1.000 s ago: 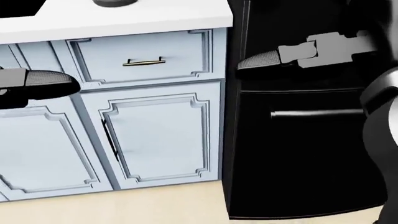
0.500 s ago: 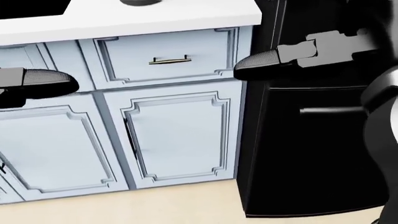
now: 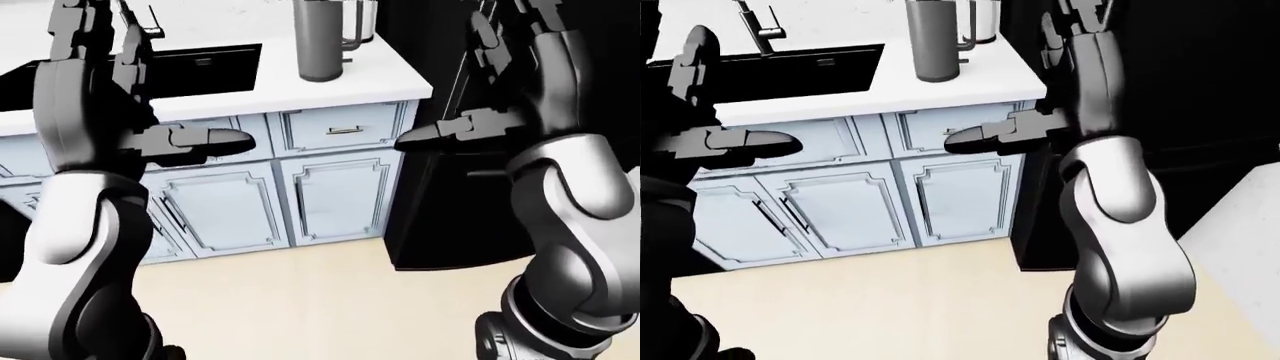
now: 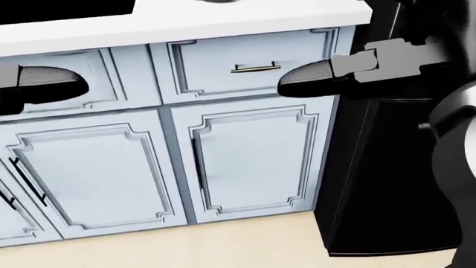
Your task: Close the lid of the electric kettle.
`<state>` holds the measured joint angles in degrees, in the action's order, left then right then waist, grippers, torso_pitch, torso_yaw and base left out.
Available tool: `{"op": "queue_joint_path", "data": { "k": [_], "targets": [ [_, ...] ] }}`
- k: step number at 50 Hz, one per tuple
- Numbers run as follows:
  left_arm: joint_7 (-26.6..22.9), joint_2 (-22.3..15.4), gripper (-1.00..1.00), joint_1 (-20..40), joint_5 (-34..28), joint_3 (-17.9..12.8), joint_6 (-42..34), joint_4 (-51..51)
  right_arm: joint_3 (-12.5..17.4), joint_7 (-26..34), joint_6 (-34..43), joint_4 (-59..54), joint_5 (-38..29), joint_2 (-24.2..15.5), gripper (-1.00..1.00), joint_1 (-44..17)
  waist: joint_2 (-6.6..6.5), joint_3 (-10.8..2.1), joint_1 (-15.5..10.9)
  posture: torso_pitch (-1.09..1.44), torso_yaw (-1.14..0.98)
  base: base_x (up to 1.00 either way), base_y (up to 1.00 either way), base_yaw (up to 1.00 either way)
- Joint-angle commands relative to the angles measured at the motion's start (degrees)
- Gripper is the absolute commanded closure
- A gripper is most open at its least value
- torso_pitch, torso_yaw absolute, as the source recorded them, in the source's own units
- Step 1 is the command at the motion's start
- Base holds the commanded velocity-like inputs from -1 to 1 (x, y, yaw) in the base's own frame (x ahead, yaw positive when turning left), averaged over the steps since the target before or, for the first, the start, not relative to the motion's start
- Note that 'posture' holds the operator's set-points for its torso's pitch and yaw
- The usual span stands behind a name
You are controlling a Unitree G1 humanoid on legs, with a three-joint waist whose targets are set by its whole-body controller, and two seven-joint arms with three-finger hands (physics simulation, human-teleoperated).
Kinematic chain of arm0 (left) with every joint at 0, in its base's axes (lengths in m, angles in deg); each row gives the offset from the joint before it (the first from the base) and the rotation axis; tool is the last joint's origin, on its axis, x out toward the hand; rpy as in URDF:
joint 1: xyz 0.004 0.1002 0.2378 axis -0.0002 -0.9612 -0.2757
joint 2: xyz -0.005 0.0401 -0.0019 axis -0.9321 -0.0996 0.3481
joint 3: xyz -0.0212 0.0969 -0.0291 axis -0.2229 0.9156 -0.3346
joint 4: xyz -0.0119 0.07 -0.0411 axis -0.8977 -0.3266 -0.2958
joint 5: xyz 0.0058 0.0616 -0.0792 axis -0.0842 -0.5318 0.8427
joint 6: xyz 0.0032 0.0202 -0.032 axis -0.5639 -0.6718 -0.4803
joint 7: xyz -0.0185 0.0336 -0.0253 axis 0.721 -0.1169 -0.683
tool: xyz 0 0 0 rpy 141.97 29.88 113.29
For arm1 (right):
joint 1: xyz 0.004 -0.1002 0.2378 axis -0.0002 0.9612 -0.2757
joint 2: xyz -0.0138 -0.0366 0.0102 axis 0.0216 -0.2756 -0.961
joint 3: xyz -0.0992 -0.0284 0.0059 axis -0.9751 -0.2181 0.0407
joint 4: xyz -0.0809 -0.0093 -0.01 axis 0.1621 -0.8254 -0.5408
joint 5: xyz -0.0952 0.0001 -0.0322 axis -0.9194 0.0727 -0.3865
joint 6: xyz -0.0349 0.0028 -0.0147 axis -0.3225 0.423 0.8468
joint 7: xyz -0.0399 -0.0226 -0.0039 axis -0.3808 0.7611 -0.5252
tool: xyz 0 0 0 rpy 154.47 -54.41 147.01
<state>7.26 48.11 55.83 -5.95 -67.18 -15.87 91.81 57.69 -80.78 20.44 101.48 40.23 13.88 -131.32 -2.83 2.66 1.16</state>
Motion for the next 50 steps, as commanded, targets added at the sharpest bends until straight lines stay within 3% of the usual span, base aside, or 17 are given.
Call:
{"op": "queue_joint_path", "data": {
  "k": [1,2,3,14,15,18,26,28,31,32,34,40,45,47,48,49,50],
  "targets": [
    [0.7,-0.8,-1.00,-0.2,0.4,-0.3,1.2,1.1,0.0,0.2,-1.3,0.5,0.0,-0.2,-1.00,-1.2,-1.00,-1.40,-0.2,0.00,0.00,0.00,0.43,0.00],
    [0.7,-0.9,-1.00,-0.5,0.4,-0.3,1.3,1.3,-0.1,0.2,-1.1,0.6,0.0,-0.2,-1.00,-1.3,-4.21,-2.18,-0.3,0.00,0.00,0.00,0.42,0.00],
    [0.7,-1.0,-1.00,-0.6,0.5,-0.4,1.2,1.3,-0.1,0.3,-1.2,0.7,0.0,-0.2,-1.00,-1.3,-1.81,-1.55,-0.5,0.00,0.00,0.00,0.41,0.00],
    [-0.5,-0.4,-1.00,-2.0,-1.4,0.6,2.1,1.6,0.8,0.0,-1.5,1.0,1.3,-0.3,-1.00,-1.2,0.55,0.55,-0.4,0.00,0.00,0.01,0.02,0.00],
    [-0.7,-0.4,-1.00,-2.2,-1.8,0.9,2.1,1.8,0.2,-0.1,-1.8,0.7,1.1,-0.3,-1.00,-1.2,0.43,-1.12,-0.6,0.00,0.00,0.31,0.00,0.00],
    [-0.7,-0.1,-1.00,-1.7,-2.0,1.1,0.5,3.4,-0.3,0.1,-1.6,0.5,0.8,-0.3,-1.00,-1.2,1.45,0.26,-1.0,0.00,0.00,0.36,0.00,0.00],
    [-2.0,1.2,-1.00,-2.9,-3.9,1.7,1.5,3.1,0.0,0.3,-2.3,0.1,0.6,0.0,-1.00,-0.7,2.73,0.14,-1.5,0.00,0.00,0.38,0.00,0.00],
    [-2.1,1.8,-1.00,-3.0,-4.4,2.2,1.7,2.8,-0.3,0.2,-3.0,-0.4,0.6,0.4,-1.00,-0.3,3.69,0.27,-1.7,0.00,0.00,0.39,0.00,0.00],
    [-2.4,2.1,-1.00,-2.3,-4.9,2.5,1.4,2.2,-0.3,0.3,-3.5,-0.6,0.6,0.6,-1.00,-0.1,6.94,-0.09,-1.8,0.00,0.00,0.38,0.00,0.00],
    [-2.4,2.1,-1.00,-1.9,-4.9,2.3,1.2,2.1,-0.3,0.5,-4.0,-0.9,0.5,0.6,-1.00,0.2,5.30,0.04,-1.6,0.00,0.00,0.38,0.00,0.00],
    [-2.3,2.2,-1.00,-1.0,-4.6,1.9,0.6,2.0,-1.2,0.9,-3.6,-0.9,0.1,0.6,-1.00,-0.2,6.12,-0.34,-1.8,0.00,0.00,0.38,0.00,0.00],
    [-2.3,2.6,-1.00,-2.2,-5.3,2.5,2.3,1.4,-1.0,1.4,-3.7,-0.8,-0.5,0.9,-1.00,-0.2,4.17,-0.17,-1.5,0.00,0.00,0.39,0.00,0.00],
    [-3.4,2.4,-1.00,-3.3,-6.0,1.9,2.7,2.0,-0.9,1.7,-2.8,-0.6,-1.0,0.7,-1.00,-0.7,0.60,-0.67,-0.4,0.00,0.00,0.40,0.00,0.00],
    [-3.3,2.1,-1.00,-2.9,-5.7,1.5,1.9,2.7,-0.7,1.7,-2.2,0.1,-0.8,0.7,-1.00,-1.0,-0.82,-2.01,-0.1,0.00,0.00,0.41,0.00,0.00],
    [-3.2,2.1,-1.00,-2.8,-5.5,1.4,1.6,3.1,-0.7,1.7,-2.3,0.1,-0.8,0.7,-1.00,-0.9,-0.26,-0.76,-0.7,0.00,0.00,0.41,0.00,0.00],
    [-3.1,2.0,-1.00,-2.7,-5.4,1.3,1.1,3.6,-0.9,1.7,-2.4,0.0,-0.9,0.7,-1.00,-0.9,-1.27,0.57,-0.4,0.00,0.00,0.41,0.00,0.00],
    [-3.0,1.9,-1.00,-2.6,-5.3,1.4,1.0,3.7,-1.0,1.7,-2.5,-0.2,-1.0,0.8,-1.00,-1.0,-1.34,0.45,-0.8,0.00,0.00,0.41,0.00,0.00]
  ]
}}
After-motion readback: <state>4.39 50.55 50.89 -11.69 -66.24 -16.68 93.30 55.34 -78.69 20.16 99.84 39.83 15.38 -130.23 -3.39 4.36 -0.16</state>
